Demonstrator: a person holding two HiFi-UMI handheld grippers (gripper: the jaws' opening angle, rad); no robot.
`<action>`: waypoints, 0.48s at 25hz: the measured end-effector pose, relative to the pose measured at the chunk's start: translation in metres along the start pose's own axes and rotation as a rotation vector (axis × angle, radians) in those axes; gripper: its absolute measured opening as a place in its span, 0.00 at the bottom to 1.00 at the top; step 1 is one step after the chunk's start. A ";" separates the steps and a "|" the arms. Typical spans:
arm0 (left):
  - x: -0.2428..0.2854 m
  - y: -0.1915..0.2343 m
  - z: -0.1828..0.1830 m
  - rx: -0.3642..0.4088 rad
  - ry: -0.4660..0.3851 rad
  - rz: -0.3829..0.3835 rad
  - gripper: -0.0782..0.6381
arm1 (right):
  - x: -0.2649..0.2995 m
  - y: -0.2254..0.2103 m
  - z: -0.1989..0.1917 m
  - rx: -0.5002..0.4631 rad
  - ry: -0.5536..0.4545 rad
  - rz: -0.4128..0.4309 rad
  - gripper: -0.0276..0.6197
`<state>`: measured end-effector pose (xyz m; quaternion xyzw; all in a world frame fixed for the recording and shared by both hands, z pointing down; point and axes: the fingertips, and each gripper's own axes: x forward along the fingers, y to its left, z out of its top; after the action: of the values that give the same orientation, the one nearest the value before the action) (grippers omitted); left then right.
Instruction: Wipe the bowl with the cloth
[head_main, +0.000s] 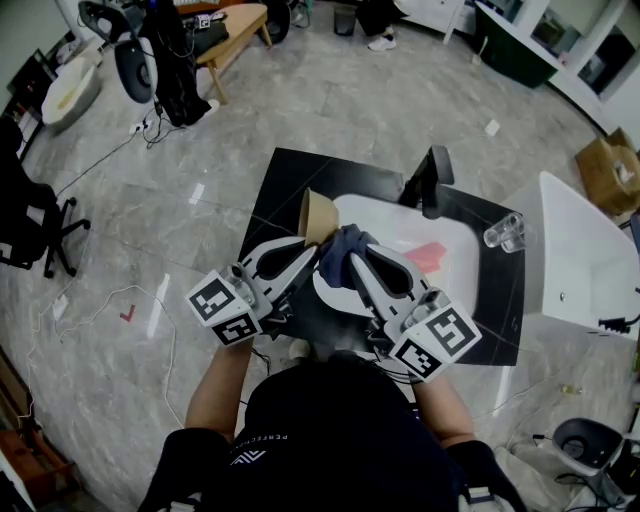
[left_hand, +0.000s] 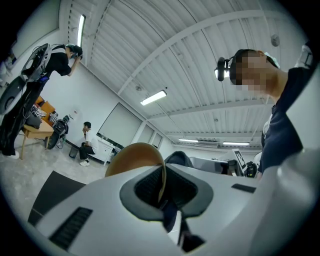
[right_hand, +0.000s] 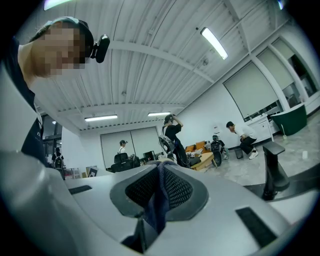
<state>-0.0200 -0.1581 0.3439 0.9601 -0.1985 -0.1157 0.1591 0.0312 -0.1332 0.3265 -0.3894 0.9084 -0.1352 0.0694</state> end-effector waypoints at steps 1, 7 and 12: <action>-0.001 0.002 -0.001 0.000 0.005 0.009 0.14 | -0.001 0.000 0.003 -0.003 -0.008 -0.001 0.13; -0.005 0.009 -0.016 0.009 0.062 0.030 0.14 | -0.001 0.003 0.017 -0.023 -0.065 0.003 0.13; 0.000 -0.004 -0.031 0.020 0.129 -0.008 0.14 | -0.001 0.005 0.019 -0.013 -0.083 0.009 0.13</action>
<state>-0.0100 -0.1468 0.3714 0.9679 -0.1852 -0.0525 0.1616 0.0333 -0.1328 0.3071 -0.3909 0.9074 -0.1128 0.1050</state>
